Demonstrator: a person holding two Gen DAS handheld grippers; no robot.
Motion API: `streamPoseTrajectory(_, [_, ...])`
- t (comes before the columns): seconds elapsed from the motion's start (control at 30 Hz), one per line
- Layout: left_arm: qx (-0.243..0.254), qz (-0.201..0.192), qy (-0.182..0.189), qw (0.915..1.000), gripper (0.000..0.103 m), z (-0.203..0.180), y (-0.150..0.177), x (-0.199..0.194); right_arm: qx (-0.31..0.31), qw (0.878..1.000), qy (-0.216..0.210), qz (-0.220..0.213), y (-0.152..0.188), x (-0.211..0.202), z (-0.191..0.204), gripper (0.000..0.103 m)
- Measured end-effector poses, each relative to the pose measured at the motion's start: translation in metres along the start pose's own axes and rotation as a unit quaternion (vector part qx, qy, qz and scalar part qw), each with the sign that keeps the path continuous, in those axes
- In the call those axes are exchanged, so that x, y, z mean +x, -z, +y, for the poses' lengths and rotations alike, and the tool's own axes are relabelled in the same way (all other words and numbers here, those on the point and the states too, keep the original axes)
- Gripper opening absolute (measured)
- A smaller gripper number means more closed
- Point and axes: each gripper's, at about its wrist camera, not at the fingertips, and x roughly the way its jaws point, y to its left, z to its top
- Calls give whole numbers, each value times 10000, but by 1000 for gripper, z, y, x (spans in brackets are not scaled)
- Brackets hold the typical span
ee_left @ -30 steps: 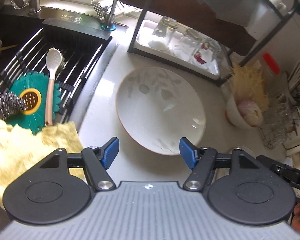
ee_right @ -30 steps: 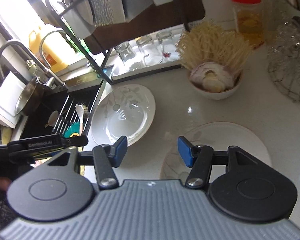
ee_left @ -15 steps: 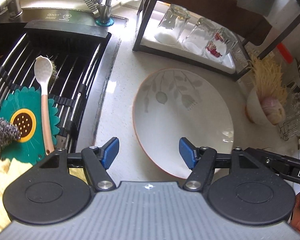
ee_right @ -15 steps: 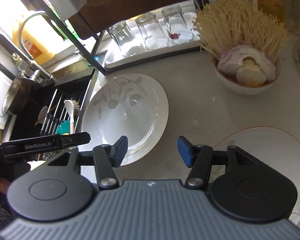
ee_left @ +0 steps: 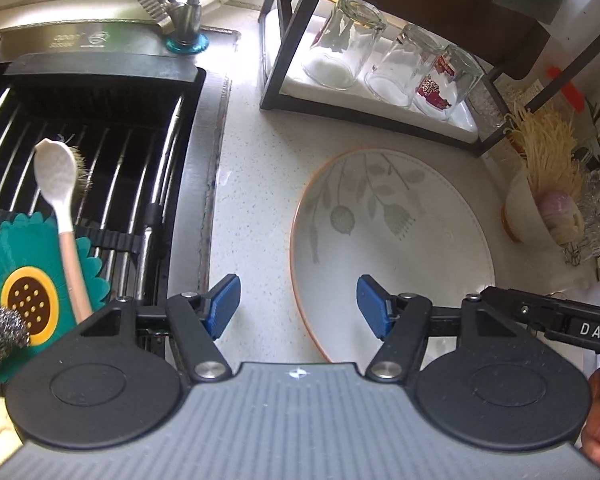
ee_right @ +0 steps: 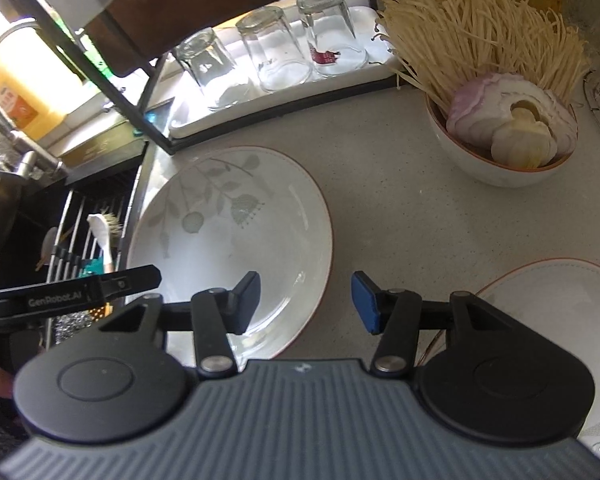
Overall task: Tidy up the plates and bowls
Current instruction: 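Close both grippers on the rim of the second bowl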
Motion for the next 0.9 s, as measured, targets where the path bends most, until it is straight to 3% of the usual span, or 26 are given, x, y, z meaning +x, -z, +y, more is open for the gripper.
streamPoseTrajectory(0.2, [69, 113, 208, 9997, 55, 8, -5, 8, 137, 9996, 237, 34, -3, 5, 1, 53])
streamPoseTrajectory(0.47, [181, 160, 461, 9986, 36, 11, -14, 19, 327, 9988, 351, 114, -4, 11, -2, 42])
streamPoseTrajectory(0.9, [193, 181, 568, 9980, 25, 16, -26, 27, 150, 9987, 371, 309, -9, 27, -1, 21])
